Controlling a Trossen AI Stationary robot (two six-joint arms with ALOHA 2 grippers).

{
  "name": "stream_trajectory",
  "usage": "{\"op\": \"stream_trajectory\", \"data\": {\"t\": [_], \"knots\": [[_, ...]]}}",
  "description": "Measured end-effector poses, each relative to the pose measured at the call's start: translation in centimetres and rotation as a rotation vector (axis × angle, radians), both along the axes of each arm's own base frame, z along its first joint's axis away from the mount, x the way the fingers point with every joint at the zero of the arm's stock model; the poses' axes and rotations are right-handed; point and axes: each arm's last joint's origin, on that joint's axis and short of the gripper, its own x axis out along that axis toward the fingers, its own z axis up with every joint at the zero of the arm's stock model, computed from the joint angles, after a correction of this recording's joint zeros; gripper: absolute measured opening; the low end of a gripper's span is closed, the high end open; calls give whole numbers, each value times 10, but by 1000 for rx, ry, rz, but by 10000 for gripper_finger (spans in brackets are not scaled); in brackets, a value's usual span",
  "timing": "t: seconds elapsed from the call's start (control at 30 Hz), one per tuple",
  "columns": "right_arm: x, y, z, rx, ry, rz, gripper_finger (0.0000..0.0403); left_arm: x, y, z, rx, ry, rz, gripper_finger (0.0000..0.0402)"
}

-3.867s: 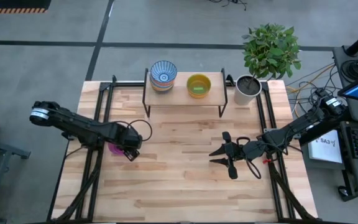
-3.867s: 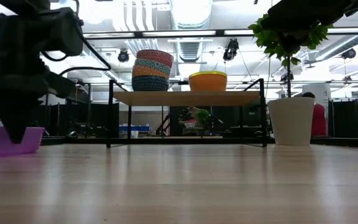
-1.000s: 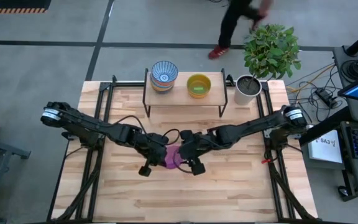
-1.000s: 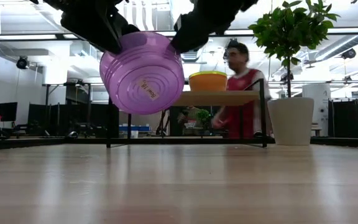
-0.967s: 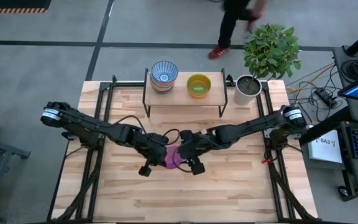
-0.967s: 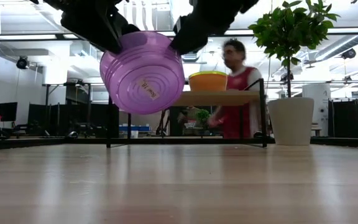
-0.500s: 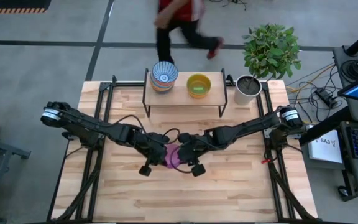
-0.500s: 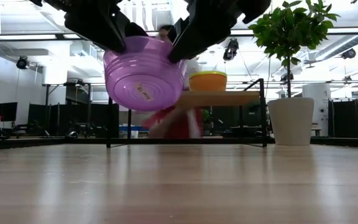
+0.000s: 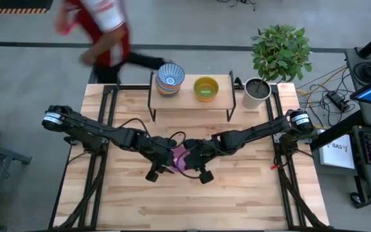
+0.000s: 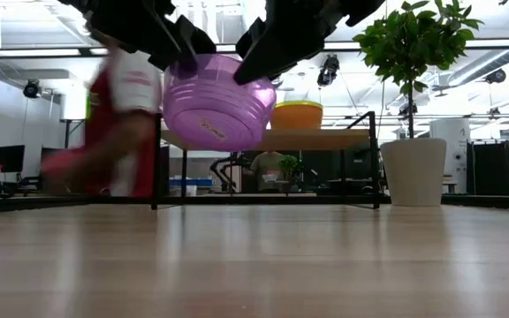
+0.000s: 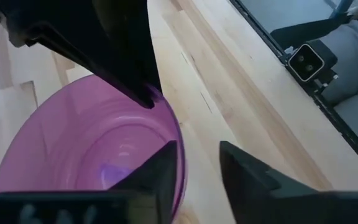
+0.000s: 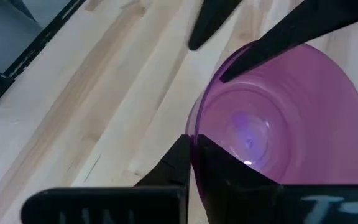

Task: Place and stack bowls onto a shelf
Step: Stack the violet bowl on top of the green bowl on the shelf

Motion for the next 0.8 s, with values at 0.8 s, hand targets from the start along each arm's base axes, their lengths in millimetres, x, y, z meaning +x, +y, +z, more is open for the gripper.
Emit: {"op": "stream_trajectory", "data": {"t": [0.8], "knots": [[-28, -17, 54, -311, 142, -276, 12, -63, 27, 84, 298, -321, 270, 140]]}}
